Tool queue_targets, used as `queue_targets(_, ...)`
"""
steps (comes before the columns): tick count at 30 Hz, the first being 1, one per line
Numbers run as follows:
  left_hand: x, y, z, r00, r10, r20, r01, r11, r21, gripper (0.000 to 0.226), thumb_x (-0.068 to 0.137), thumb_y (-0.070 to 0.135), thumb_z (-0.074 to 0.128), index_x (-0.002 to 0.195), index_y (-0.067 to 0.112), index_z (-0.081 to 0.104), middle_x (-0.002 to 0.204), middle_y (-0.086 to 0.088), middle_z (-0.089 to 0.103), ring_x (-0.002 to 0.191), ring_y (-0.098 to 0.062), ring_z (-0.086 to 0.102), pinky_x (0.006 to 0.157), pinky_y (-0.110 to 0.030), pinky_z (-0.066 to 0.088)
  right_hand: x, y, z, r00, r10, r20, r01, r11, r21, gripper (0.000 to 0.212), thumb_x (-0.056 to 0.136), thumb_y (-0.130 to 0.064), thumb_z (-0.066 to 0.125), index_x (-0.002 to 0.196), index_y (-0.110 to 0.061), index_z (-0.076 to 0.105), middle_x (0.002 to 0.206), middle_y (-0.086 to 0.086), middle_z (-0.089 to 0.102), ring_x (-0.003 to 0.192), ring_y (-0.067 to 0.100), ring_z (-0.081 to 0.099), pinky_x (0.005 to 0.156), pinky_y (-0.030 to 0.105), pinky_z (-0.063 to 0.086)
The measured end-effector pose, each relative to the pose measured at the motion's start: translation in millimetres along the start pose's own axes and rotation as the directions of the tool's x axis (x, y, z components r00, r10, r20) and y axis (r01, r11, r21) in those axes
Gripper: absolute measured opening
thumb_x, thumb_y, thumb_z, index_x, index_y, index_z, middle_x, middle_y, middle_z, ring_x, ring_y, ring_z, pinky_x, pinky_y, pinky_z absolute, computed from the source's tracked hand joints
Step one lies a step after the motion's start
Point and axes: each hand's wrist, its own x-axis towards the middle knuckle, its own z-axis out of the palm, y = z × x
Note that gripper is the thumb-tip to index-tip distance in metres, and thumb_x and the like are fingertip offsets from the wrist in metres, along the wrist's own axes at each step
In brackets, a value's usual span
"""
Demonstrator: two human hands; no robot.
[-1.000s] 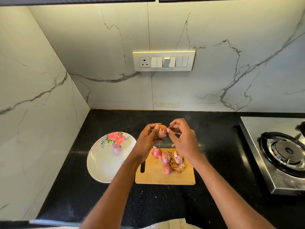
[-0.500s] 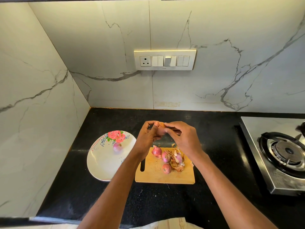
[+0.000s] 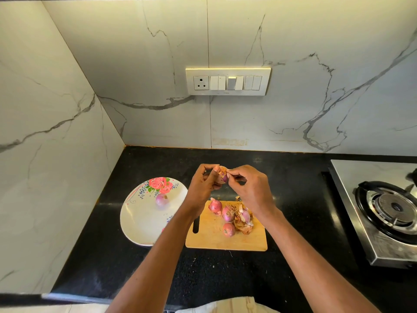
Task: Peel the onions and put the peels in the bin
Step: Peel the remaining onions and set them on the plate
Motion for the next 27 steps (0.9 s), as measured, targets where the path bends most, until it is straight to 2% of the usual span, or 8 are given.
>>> queue_targets(5, -2, -2, 2, 1.000, 0.008, -0.007, -0.008, 1.000, -0.003, 0.028, 0.104, 0.030, 0.050, 0.128, 0.017, 0.055, 0.118, -0.002, 0.067, 0.106, -0.016, 0.069, 0.093, -0.027, 0.058, 3, 1, 2, 0.998, 0.061, -0.016, -0.061, 0.998, -0.005, 0.008, 0.090, -0.014, 0.075, 0.097, -0.011, 0.074, 0.091, -0.003, 0.072, 0.080, 0.005, 0.067, 0.071, 0.013, 0.056)
queue_targets(10, -2, -1, 1, 1.000, -0.024, -0.018, 0.023, 0.999, -0.032, 0.033, 0.103, 0.036, 0.048, 0.131, 0.019, 0.052, 0.124, -0.005, 0.065, 0.111, -0.019, 0.067, 0.100, -0.032, 0.055, 5, 7, -4, 0.957, 0.289, 0.013, -0.287, 0.944, 0.163, 0.012, 0.099, -0.014, 0.064, 0.108, -0.015, 0.071, 0.088, -0.010, 0.072, 0.076, 0.000, 0.071, 0.071, 0.015, 0.057)
queue_targets(13, 1, 1, -2, 0.998, -0.054, -0.019, 0.053, 0.996, -0.070, 0.031, 0.104, 0.034, 0.047, 0.131, 0.018, 0.052, 0.125, -0.008, 0.064, 0.110, -0.021, 0.067, 0.096, -0.029, 0.056, 7, 7, -6, 0.955, 0.284, 0.080, -0.294, 0.944, 0.152, 0.021, 0.101, -0.007, 0.057, 0.116, -0.016, 0.068, 0.097, -0.010, 0.072, 0.084, 0.000, 0.072, 0.078, 0.016, 0.058)
queue_targets(17, 0, 0, -2, 0.996, -0.086, -0.025, 0.081, 0.987, -0.136, 0.027, 0.105, 0.033, 0.047, 0.128, 0.018, 0.053, 0.125, -0.010, 0.064, 0.111, -0.022, 0.067, 0.091, -0.026, 0.056, 7, 0, -5, 0.955, 0.254, 0.154, -0.273, 0.954, 0.121, 0.032, 0.095, 0.007, 0.058, 0.113, -0.017, 0.068, 0.107, -0.008, 0.070, 0.098, 0.000, 0.068, 0.086, 0.010, 0.052)
queue_targets(20, -1, 4, 7, 0.996, -0.087, 0.009, 0.087, 0.982, -0.169, 0.031, 0.104, 0.032, 0.049, 0.132, 0.018, 0.053, 0.127, -0.010, 0.064, 0.113, -0.025, 0.067, 0.094, -0.030, 0.057, 4, -2, -8, 0.953, 0.267, 0.142, -0.291, 0.939, 0.186, 0.025, 0.095, -0.006, 0.066, 0.116, -0.019, 0.069, 0.113, -0.008, 0.069, 0.104, -0.002, 0.065, 0.087, 0.007, 0.050)
queue_targets(23, -3, 7, 11, 0.996, -0.079, 0.041, 0.086, 0.973, -0.213, 0.035, 0.102, 0.030, 0.053, 0.136, 0.020, 0.054, 0.126, -0.006, 0.066, 0.111, -0.021, 0.070, 0.095, -0.032, 0.058, 2, -4, -9, 0.945, 0.292, 0.150, -0.322, 0.915, 0.243, 0.028, 0.093, -0.022, 0.073, 0.121, -0.021, 0.068, 0.114, -0.011, 0.069, 0.102, -0.007, 0.065, 0.081, 0.008, 0.051)
queue_targets(27, -7, 7, 9, 0.994, -0.101, 0.050, 0.111, 0.961, -0.252, 0.031, 0.101, 0.028, 0.056, 0.132, 0.022, 0.059, 0.125, -0.005, 0.069, 0.110, -0.022, 0.070, 0.092, -0.030, 0.057, 1, -6, -8, 0.893, 0.437, 0.109, -0.448, 0.839, 0.308, 0.030, 0.091, -0.036, 0.074, 0.118, -0.024, 0.067, 0.106, -0.014, 0.071, 0.092, 0.002, 0.071, 0.077, 0.018, 0.059)
